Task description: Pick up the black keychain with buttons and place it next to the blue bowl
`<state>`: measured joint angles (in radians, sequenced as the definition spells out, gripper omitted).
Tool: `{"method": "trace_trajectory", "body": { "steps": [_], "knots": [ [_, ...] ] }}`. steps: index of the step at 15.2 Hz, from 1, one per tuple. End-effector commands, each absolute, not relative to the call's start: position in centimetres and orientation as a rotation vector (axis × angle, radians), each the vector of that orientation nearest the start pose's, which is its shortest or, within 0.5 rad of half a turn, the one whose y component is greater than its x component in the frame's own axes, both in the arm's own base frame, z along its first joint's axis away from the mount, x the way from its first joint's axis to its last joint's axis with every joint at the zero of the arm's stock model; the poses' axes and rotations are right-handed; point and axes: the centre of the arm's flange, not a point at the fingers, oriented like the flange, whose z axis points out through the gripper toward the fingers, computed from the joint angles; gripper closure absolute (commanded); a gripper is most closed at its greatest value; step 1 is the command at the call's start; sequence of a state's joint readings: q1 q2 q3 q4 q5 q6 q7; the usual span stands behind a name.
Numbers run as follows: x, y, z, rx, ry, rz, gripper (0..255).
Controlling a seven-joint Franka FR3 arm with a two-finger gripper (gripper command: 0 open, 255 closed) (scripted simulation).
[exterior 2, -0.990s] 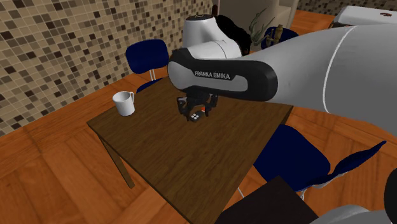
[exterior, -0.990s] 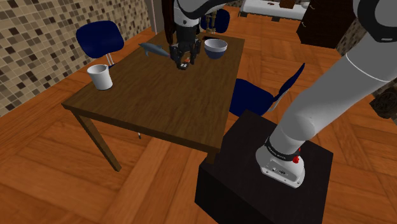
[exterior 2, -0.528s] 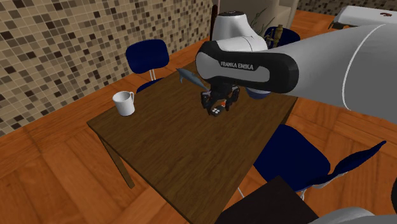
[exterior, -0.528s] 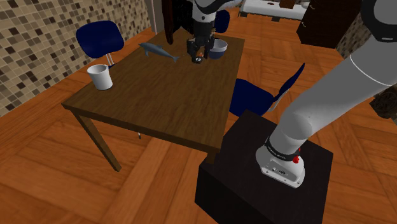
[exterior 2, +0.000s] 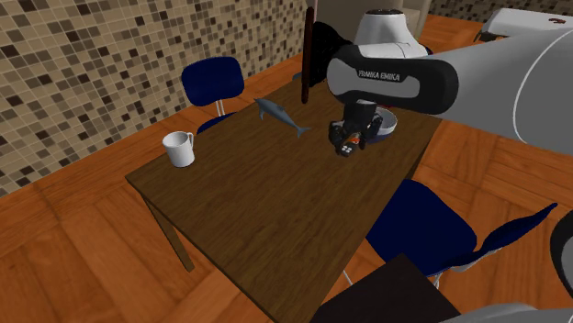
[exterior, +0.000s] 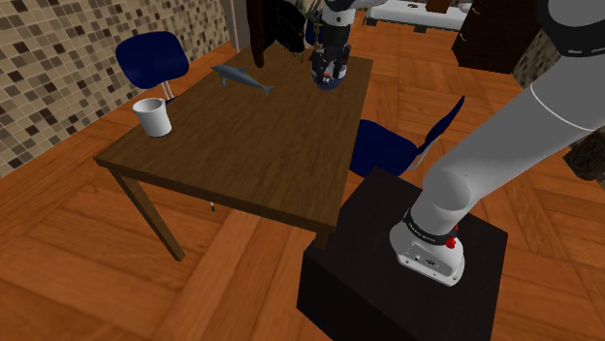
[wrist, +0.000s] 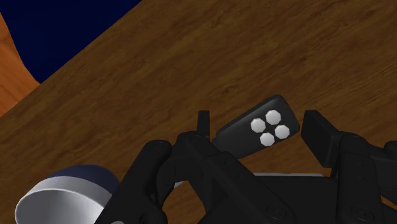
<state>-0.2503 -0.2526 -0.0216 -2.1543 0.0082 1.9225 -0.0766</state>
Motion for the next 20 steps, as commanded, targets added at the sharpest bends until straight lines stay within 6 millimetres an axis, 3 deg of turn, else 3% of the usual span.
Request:
{"method": "trace_trajectory", "body": {
  "steps": [1,12,20],
  "knots": [
    [45.9,-15.5,50.7,-3.117,0.306,-0.036,255],
    [44.1,-29.5,50.7,-3.117,0.306,-0.036,255],
    [44.1,-29.5,46.4,-3.117,0.306,-0.036,255]
  ]
}}
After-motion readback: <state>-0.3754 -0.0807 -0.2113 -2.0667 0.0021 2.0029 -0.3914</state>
